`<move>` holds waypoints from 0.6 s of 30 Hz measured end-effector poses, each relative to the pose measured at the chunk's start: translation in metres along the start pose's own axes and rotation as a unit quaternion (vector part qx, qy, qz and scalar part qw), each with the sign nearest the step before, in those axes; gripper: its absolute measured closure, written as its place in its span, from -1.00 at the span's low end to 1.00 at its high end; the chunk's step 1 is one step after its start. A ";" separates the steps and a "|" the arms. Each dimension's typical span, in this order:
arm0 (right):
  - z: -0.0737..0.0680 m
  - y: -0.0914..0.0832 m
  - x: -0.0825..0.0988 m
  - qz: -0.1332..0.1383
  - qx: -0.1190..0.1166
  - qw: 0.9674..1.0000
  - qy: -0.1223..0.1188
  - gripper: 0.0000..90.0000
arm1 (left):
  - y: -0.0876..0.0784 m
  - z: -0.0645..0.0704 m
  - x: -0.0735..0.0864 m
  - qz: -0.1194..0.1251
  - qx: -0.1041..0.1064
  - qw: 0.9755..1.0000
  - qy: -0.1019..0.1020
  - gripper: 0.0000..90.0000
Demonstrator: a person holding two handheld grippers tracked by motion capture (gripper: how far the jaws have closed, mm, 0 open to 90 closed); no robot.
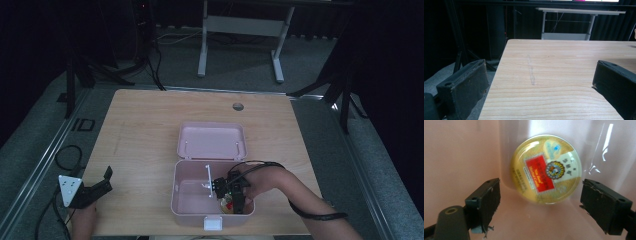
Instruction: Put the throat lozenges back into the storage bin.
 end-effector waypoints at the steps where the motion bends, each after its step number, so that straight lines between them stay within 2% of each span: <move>1: 0.000 0.000 0.000 0.000 0.000 1.000 0.000 -0.64 | 0.000 0.000 0.000 0.000 0.000 1.000 0.000 -0.99; 4: 0.000 -0.012 0.000 0.021 0.008 1.000 0.004 -0.64 | 0.000 0.000 0.000 0.000 0.000 1.000 0.000 -0.99; 5: 0.002 -0.022 0.000 0.042 0.020 0.999 0.005 -0.66 | 0.000 0.000 0.000 0.000 0.000 1.000 0.000 -0.99; 6: 0.002 -0.022 0.000 0.042 0.020 0.999 0.005 -0.66 | 0.000 0.000 0.000 0.000 -0.001 1.000 0.001 -0.99; 7: 0.002 -0.032 0.001 0.064 0.028 0.998 0.007 -0.69 | 0.000 0.000 0.000 0.000 -0.001 1.000 0.001 -0.99; 8: 0.001 -0.038 0.002 0.073 0.032 0.997 0.009 -0.70 | 0.000 0.000 0.000 0.000 -0.001 1.000 0.001 -0.99; 9: 0.001 -0.038 0.002 0.073 0.032 0.997 0.009 -0.70 | 0.000 0.000 0.000 0.000 -0.001 1.000 0.000 -0.99; 11: -0.001 -0.055 0.008 0.096 0.042 0.994 0.005 -0.72 | 0.000 0.000 0.000 0.000 -0.001 1.000 0.001 -0.99; 13: -0.002 -0.061 0.011 0.105 0.044 0.993 0.007 -0.73 | 0.000 0.000 0.000 0.000 -0.001 1.000 0.001 -0.99; 16: -0.001 -0.077 0.021 0.130 0.051 0.990 0.018 -0.73 | 0.000 0.000 0.000 0.000 -0.001 1.000 0.001 -0.99; 17: 0.001 -0.085 0.031 0.142 0.059 0.988 0.032 -0.73 | 0.000 0.000 0.000 0.000 -0.001 1.000 0.002 -0.99; 18: 0.001 -0.085 0.031 0.142 0.059 0.988 0.032 -0.73 | 0.000 0.000 0.000 0.000 -0.001 1.000 0.002 -0.99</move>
Point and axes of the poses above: each handheld gripper's, and its own axes: y roughly forward along the jaws, x roughly out of its underside, z roughly to its right, the point moved 10 cm from there along y, roughly forward along the jaws, and after that the axes turned 1 degree about x, right-handed, at the moved point
